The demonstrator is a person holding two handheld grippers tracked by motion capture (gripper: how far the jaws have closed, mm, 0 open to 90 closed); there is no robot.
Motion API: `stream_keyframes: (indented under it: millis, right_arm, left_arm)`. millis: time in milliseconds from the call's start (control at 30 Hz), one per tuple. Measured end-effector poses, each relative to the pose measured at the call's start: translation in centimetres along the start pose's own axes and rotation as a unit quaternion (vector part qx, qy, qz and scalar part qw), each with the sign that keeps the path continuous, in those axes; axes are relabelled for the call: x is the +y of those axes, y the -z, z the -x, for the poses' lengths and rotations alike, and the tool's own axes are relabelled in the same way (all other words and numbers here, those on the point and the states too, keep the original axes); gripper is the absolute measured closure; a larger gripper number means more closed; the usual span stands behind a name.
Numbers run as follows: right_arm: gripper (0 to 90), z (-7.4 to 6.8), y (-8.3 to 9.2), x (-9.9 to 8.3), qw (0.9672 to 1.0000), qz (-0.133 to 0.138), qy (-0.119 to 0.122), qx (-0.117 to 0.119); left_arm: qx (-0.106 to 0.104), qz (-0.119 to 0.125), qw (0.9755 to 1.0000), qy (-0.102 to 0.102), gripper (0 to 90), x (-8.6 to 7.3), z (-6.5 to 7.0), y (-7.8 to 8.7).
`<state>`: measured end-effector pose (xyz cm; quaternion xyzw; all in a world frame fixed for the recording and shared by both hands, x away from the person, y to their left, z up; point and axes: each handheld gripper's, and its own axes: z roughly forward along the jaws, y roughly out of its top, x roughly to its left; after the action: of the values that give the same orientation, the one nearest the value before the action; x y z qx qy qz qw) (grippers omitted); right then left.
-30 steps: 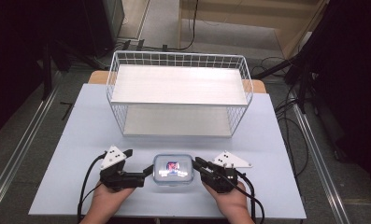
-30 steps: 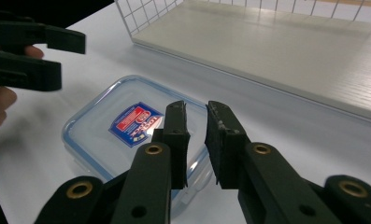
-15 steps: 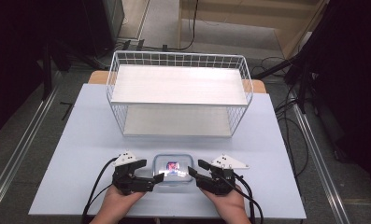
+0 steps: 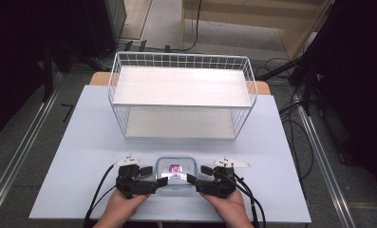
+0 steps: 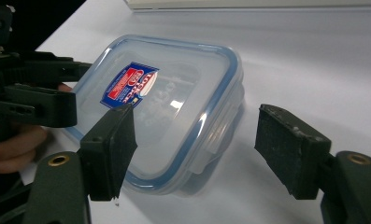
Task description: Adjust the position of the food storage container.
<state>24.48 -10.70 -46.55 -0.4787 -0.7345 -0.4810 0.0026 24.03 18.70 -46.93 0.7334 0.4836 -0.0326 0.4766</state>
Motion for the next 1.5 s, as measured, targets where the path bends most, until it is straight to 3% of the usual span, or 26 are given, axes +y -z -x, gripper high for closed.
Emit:
stream_keyframes:
  millis: [367,667,767,1067,1500]
  right_arm:
    - [25.6,0.7,-0.9,-0.3,0.9969,-0.026,-0.056,0.049]
    - [28.9,0.8,-1.0,-0.3,0.9958,-0.028,-0.065,0.058]
    - [31.7,0.9,-0.8,-0.2,0.9957,-0.023,-0.066,0.06]
    - [33.0,1.2,-0.7,-0.4,0.9943,-0.024,-0.079,0.068]
    - [34.2,1.3,-0.6,-0.4,0.9934,-0.027,-0.085,0.072]
  left_arm:
    - [-0.039,-0.011,0.9989,0.026,14.5,-0.1,-0.3,-0.6]
    - [-0.041,-0.011,0.9987,0.029,16.1,-0.2,-0.2,-0.6]
    - [-0.032,-0.005,0.9992,0.024,22.6,-0.2,-0.1,-0.3]
    - [-0.034,-0.004,0.9991,0.025,26.1,-0.1,-0.1,-0.2]
    - [-0.047,0.003,0.9981,0.039,31.7,-0.2,-0.6,0.0]
